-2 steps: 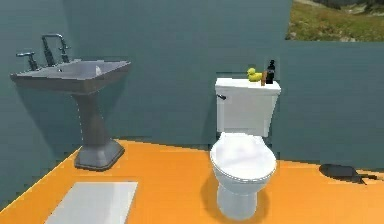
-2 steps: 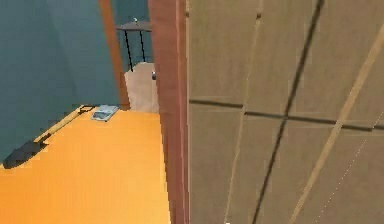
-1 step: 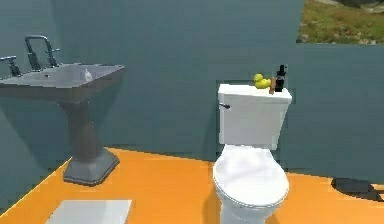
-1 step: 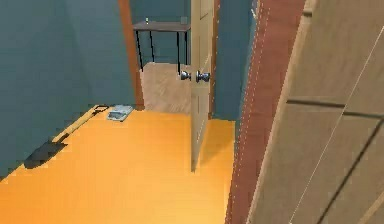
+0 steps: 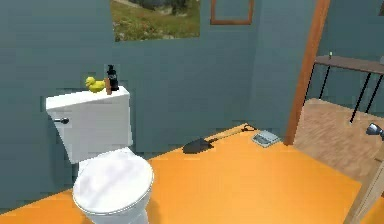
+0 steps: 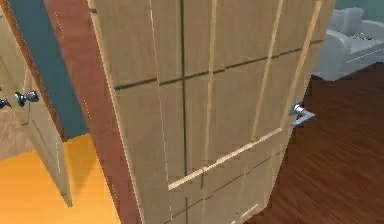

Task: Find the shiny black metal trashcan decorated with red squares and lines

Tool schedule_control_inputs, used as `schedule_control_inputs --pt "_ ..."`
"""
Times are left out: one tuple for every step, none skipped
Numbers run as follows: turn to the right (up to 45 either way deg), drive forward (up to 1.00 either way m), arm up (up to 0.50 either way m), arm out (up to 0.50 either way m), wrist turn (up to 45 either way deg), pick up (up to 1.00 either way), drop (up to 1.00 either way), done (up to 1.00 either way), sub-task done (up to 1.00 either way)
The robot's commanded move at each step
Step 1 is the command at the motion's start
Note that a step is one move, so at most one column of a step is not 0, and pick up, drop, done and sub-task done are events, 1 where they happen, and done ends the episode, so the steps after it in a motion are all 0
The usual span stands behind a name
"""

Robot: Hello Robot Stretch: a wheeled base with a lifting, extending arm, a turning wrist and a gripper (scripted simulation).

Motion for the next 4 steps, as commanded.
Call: schedule_control_inputs --pt "0.0 0.5 0.0 0.0 0.0 0.0 0.0 0.0 0.0" --pt "39.0 0.0 0.0 0.0 0.0 0.0 0.0 0.0 0.0" --pt "0.0 0.85 0.0 0.0 0.0 0.0 0.0 0.0 0.0" --pt "18.0 0.0 0.0 0.0 0.0 0.0 0.0 0.0 0.0"
